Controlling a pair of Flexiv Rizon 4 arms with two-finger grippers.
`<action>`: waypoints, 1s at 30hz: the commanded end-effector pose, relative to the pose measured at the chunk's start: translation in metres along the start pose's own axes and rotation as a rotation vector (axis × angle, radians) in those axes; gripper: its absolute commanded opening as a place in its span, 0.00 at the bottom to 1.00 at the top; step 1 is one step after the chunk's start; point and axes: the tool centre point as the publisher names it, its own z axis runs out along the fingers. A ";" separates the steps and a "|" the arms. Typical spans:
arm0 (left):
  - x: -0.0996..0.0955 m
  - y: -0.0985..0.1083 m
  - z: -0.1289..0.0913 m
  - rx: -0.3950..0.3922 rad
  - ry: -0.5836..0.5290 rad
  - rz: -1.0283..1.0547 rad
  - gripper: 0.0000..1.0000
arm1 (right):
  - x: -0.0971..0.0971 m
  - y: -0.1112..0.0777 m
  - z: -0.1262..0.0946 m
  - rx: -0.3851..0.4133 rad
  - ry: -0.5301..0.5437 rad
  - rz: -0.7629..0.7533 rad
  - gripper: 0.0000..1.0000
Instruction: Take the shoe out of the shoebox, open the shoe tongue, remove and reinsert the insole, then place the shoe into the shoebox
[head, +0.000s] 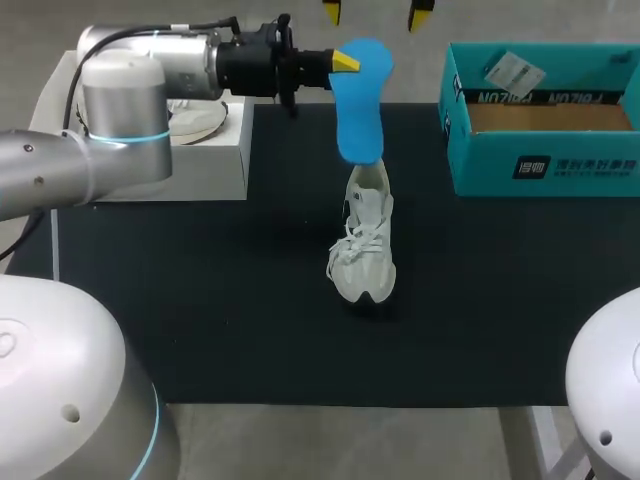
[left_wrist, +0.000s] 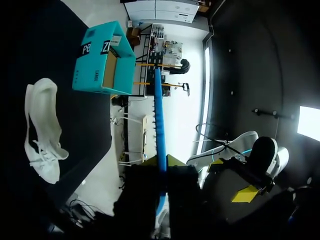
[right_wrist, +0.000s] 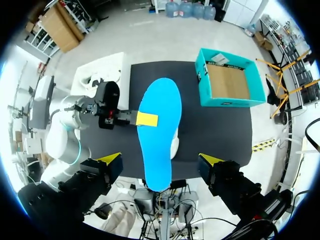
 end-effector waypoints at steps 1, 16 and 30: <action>-0.006 0.002 -0.001 -0.003 0.005 -0.008 0.00 | 0.002 0.005 0.003 0.007 0.003 0.001 1.00; -0.004 0.004 0.002 -0.007 0.018 -0.012 0.00 | 0.010 0.008 0.017 0.015 -0.043 0.021 1.00; -0.003 0.006 0.002 -0.015 0.038 -0.019 0.00 | 0.010 0.008 0.017 0.015 -0.043 0.021 1.00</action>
